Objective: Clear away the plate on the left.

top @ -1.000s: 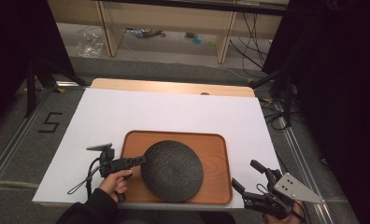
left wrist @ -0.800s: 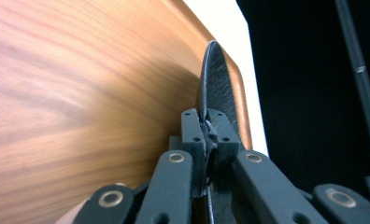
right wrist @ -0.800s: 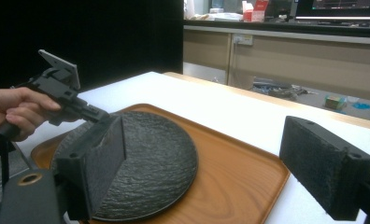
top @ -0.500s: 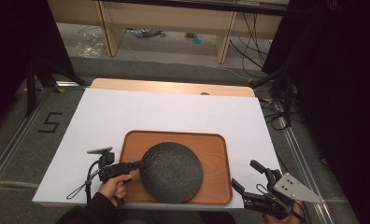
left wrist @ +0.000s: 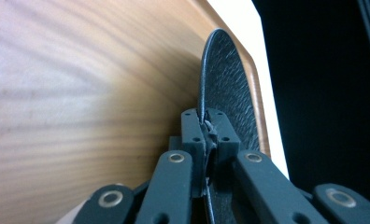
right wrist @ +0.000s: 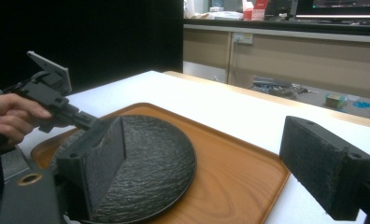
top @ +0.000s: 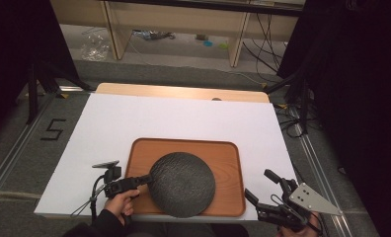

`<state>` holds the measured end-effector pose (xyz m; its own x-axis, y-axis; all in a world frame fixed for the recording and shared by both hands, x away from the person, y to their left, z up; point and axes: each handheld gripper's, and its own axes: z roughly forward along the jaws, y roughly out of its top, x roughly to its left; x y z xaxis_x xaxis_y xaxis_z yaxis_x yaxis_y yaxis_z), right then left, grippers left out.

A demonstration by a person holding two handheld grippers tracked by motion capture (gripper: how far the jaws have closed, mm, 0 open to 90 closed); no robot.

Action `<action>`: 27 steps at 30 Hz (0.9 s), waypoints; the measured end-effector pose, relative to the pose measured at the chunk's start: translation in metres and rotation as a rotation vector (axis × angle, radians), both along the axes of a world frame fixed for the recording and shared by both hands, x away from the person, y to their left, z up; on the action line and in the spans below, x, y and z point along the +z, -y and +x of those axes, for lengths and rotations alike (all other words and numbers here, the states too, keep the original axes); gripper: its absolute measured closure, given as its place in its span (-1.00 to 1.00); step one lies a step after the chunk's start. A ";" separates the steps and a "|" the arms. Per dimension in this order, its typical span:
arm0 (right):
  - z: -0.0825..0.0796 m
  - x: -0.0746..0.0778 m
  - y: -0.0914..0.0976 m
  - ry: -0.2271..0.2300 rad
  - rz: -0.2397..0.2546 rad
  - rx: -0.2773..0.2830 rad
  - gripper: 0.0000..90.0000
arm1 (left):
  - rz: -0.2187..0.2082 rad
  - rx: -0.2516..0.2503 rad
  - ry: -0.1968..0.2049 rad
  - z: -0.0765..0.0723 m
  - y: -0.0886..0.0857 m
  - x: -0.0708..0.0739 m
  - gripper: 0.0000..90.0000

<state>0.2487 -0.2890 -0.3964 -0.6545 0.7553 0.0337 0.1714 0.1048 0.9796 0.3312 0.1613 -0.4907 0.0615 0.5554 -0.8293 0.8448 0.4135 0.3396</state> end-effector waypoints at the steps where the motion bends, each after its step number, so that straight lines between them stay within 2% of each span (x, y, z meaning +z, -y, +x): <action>1: 0.000 0.000 0.000 0.001 0.004 0.003 -0.65 | 0.006 0.002 -0.001 -0.001 0.001 0.000 0.91; 6: 0.000 0.000 0.000 -0.007 -0.009 0.001 -0.65 | 0.057 0.013 -0.007 -0.006 0.003 0.001 0.88; 10: -0.001 0.000 0.000 -0.006 -0.010 0.002 -0.65 | 0.089 -0.006 -0.021 -0.008 0.004 0.000 0.86; 12: 0.000 0.000 -0.001 0.004 0.008 0.007 -0.65 | 0.106 -0.009 -0.027 -0.009 0.005 0.000 0.84; 15: -0.001 0.000 0.000 -0.007 -0.012 0.002 -0.65 | 0.124 -0.016 -0.029 -0.011 0.008 0.000 0.83; 17: 0.000 0.000 0.000 -0.004 -0.004 0.006 -0.65 | 0.132 -0.041 -0.036 -0.013 0.009 -0.002 0.82; 23: -0.001 0.000 0.000 -0.006 -0.013 0.001 -0.65 | 0.151 -0.040 -0.033 -0.012 0.012 -0.002 0.80; 25: 0.000 0.000 -0.001 0.004 -0.008 -0.003 -0.65 | 0.162 -0.032 -0.035 -0.011 0.013 -0.002 0.80; 27: -0.001 0.000 0.000 -0.007 -0.017 0.003 -0.65 | 0.165 -0.016 -0.033 -0.007 0.014 -0.002 0.80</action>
<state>0.2481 -0.2888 -0.3960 -0.6562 0.7542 0.0251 0.1776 0.1220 0.9765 0.3244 0.1476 -0.4930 0.0453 0.6833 -0.7288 0.8626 0.3412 0.3735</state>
